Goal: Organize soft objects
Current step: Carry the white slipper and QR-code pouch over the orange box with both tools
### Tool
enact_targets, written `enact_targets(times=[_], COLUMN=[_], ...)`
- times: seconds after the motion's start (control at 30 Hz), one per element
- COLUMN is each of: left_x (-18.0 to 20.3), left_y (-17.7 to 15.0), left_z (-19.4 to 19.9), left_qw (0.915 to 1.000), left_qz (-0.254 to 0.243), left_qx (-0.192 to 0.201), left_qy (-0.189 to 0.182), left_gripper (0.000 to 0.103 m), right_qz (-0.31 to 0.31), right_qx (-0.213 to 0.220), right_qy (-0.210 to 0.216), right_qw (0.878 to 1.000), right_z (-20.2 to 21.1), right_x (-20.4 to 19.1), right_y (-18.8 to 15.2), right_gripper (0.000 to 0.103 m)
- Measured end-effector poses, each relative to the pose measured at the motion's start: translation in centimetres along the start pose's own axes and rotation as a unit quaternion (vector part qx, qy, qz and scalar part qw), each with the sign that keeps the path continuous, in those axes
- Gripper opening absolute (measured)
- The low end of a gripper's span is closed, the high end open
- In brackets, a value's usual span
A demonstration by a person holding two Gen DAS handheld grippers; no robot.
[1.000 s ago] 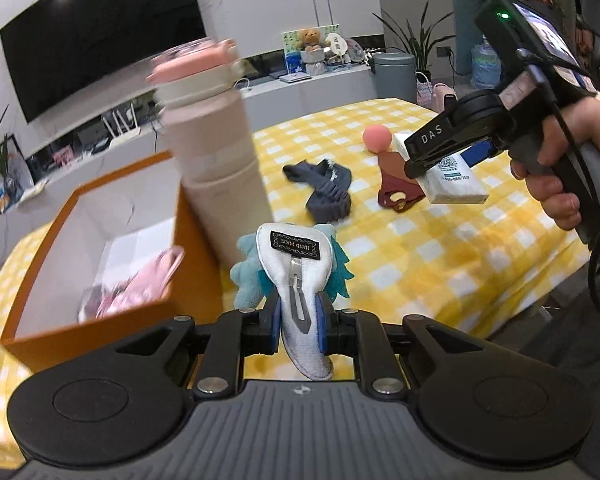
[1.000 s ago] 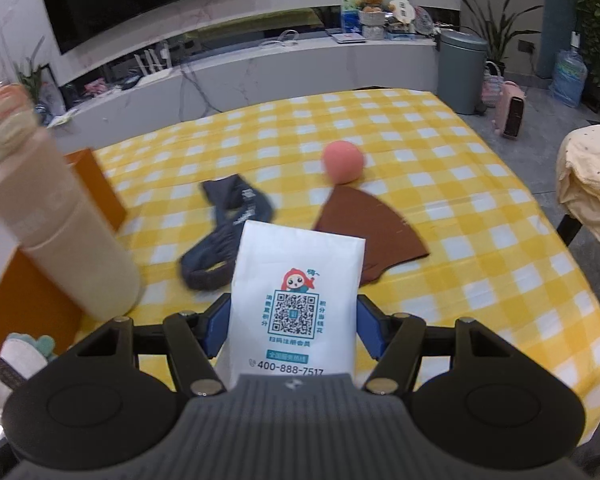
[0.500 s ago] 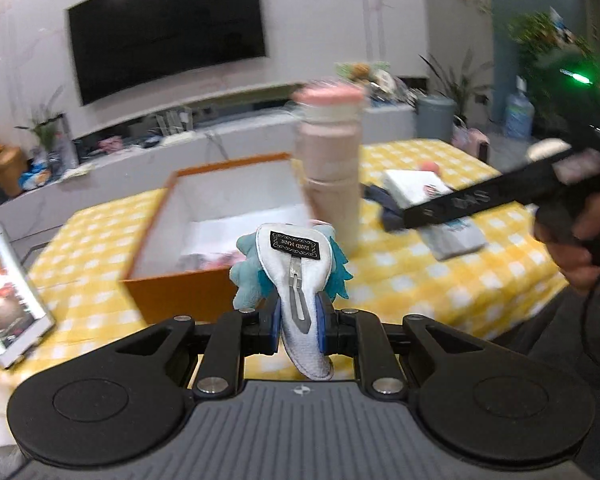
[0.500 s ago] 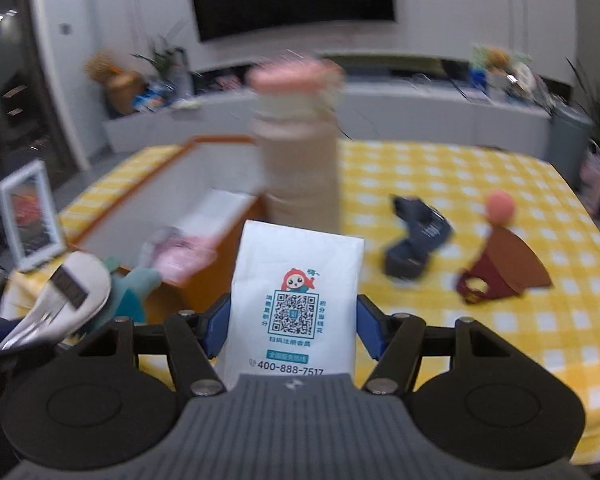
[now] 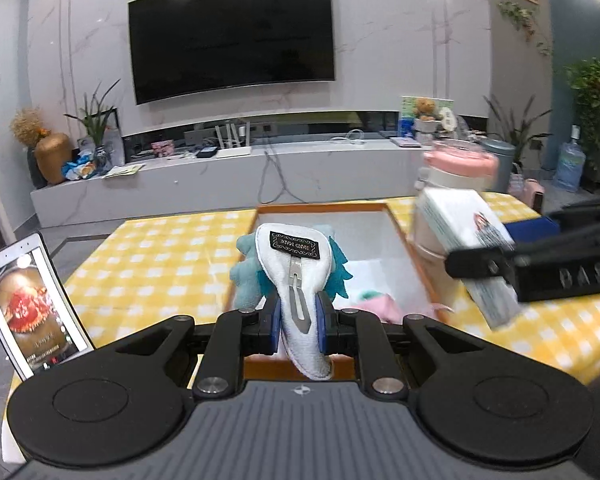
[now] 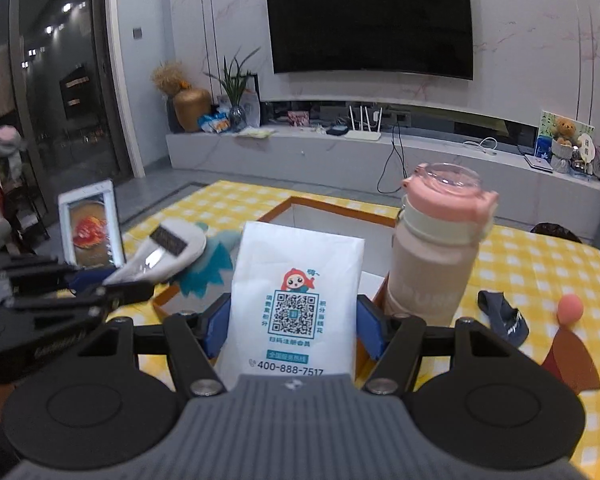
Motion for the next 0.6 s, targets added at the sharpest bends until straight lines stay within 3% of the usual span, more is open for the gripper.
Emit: enact_targets(times=[0.17, 0.33, 0.6], left_x=[-1.6, -3.2, -2.7], left_y=[0.6, -0.8, -1.1], left_z=[-3.8, -8.7, -13.7], left_qw=[0.9997, 0.9960, 0.9922], left_qz=[-0.004, -0.013, -0.040], left_qx=[-0.020, -0.079, -0.116], left_qy=[0.012, 0.038, 0.023], left_gripper=[0.019, 0.019, 0.019], right_qz=[0.010, 0.054, 0.087], right_qx=[-0.035, -0.091, -0.139], right_qy=[0.013, -0.022, -0.035], right_qw=[0.999, 0.994, 0.986], right_z=[-4.3, -10.2, -16.3], right_x=[0.0, 0.4, 1.8], right_y=[0.0, -0.6, -1.4], right_gripper=[0.064, 0.064, 0.064])
Point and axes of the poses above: each gripper's, at about its wrist camera, not at the fingertips, and z roughly against the way its jaws point, x to its right, y to its top, the point moved 10 cm from there along -z, roughly the way its jaws point, and after that the axes turned 6 degrees about z, right-handed, at the moved point
